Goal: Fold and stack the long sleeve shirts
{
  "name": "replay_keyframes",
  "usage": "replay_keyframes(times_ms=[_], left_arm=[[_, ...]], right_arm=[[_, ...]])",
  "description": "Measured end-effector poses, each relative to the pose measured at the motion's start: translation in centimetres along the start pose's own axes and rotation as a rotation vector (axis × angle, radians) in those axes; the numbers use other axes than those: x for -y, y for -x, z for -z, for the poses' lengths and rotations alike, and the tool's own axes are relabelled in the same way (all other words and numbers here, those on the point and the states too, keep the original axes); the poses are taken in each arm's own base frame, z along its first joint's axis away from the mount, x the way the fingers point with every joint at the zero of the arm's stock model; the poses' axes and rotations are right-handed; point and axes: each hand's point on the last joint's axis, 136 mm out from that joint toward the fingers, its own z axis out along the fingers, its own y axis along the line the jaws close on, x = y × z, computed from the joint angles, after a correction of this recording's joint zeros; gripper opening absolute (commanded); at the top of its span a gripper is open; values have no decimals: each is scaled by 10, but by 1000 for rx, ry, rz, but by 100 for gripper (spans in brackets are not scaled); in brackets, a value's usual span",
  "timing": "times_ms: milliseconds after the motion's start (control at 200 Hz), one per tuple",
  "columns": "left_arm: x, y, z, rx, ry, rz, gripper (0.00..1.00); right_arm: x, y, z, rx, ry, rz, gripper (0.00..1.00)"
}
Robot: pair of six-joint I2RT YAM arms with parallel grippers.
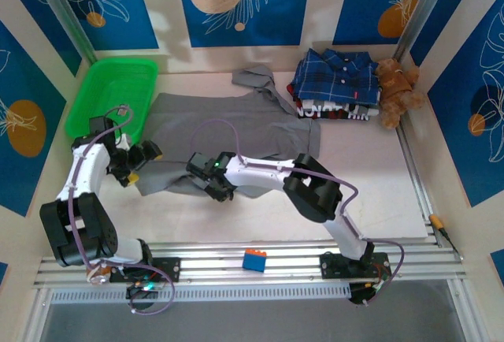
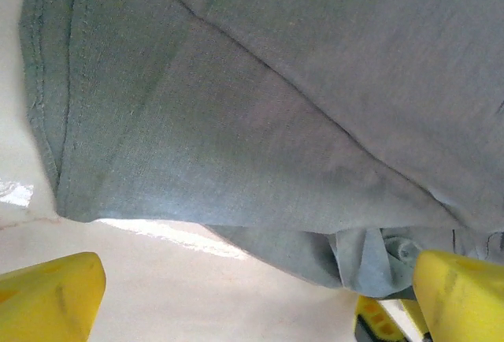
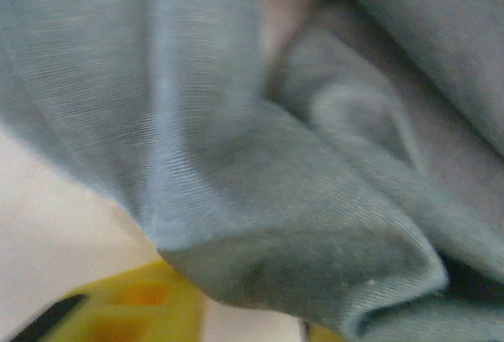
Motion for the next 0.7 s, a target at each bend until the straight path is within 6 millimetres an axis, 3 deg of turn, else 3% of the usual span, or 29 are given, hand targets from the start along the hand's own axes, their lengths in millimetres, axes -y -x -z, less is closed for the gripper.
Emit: replay_keyframes(times_ms=[160,455,700], left_arm=[[-5,4,-14,-14,6,9,100],[-9,18,-33,-7,12,34,100],[-25,22,-58,-44,66,59,100]], right_arm=[[16,-19,6,5,-42,-14,6],[27,-71,77,112,76,-32,1],[22,-140,72,12,166,-45,1]])
